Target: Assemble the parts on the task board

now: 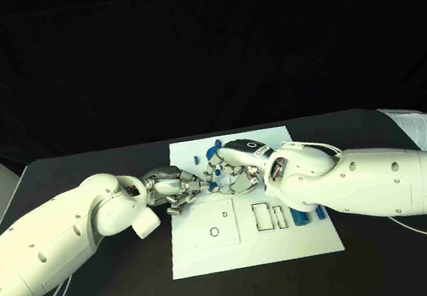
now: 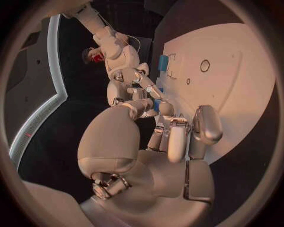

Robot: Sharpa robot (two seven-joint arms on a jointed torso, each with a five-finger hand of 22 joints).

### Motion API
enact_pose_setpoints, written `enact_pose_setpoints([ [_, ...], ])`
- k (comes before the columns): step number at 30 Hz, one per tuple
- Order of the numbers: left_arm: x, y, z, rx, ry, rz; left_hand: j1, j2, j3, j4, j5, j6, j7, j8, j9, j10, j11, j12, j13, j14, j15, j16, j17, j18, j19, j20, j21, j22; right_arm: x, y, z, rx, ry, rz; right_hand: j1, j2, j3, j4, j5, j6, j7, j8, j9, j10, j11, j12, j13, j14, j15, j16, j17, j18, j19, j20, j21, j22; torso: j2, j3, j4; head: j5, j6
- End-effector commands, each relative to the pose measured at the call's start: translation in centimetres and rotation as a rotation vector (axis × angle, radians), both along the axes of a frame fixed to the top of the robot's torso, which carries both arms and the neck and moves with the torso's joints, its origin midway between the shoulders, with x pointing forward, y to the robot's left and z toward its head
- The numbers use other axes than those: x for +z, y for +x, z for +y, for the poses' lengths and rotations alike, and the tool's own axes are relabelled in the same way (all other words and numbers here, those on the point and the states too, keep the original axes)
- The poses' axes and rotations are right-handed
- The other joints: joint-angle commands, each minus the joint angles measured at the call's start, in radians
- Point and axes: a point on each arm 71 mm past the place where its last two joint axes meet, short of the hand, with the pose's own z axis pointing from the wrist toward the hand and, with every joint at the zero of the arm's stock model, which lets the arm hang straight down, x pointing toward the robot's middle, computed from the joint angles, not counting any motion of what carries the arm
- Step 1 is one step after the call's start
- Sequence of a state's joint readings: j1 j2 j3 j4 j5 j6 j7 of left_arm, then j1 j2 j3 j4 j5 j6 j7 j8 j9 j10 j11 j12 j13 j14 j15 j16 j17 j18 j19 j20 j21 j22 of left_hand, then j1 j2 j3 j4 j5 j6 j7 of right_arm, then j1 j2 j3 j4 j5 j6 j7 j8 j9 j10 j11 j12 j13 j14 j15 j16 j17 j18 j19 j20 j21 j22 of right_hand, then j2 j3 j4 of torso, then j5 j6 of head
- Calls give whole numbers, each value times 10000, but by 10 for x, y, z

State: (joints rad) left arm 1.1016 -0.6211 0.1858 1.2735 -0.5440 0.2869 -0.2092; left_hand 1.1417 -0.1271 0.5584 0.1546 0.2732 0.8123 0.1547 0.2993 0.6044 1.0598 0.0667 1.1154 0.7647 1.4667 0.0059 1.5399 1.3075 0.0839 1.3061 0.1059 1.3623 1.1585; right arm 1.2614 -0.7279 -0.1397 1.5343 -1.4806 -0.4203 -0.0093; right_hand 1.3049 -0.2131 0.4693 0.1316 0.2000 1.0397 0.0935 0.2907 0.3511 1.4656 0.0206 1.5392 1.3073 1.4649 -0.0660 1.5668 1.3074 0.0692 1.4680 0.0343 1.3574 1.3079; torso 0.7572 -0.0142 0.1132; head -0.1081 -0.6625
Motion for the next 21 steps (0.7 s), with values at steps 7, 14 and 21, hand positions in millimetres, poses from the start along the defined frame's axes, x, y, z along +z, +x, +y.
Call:
enact_pose_setpoints([
  [7,3,0,-6,87,-292,14,199,36,-78,4,29,122,9,-44,-32,12,81,74,9,668,56,-28,1972,84,6,83,-54,20,-2,0,1,-487,148,-18,-173,-6,-51,111,93,-8,-22,18,28,797,-67,48,2409,1059,85,40,2634,-164,475,71,-47,517,1,-6,3,14,6],
  [14,2,0,-6,210,-171,58,282,24,-230,118,19,316,-2,24,-47,32,78,114,12,674,55,-20,1978,84,13,82,-49,30,-2,-1,2,-535,217,-52,-225,-14,-74,158,187,-10,-24,35,42,808,-69,59,2418,1059,84,40,2634,-164,481,71,-49,519,0,-4,0,16,-7],
  [21,1,1,-7,371,-18,110,337,-39,-459,299,12,508,-39,142,-42,116,49,203,67,679,29,-14,1979,80,35,63,-34,56,-2,-2,4,-514,277,-74,-258,-26,-90,187,264,-15,-25,45,51,821,-70,72,2429,1059,84,40,2634,-164,485,70,-51,520,2,-3,2,15,-20],
])
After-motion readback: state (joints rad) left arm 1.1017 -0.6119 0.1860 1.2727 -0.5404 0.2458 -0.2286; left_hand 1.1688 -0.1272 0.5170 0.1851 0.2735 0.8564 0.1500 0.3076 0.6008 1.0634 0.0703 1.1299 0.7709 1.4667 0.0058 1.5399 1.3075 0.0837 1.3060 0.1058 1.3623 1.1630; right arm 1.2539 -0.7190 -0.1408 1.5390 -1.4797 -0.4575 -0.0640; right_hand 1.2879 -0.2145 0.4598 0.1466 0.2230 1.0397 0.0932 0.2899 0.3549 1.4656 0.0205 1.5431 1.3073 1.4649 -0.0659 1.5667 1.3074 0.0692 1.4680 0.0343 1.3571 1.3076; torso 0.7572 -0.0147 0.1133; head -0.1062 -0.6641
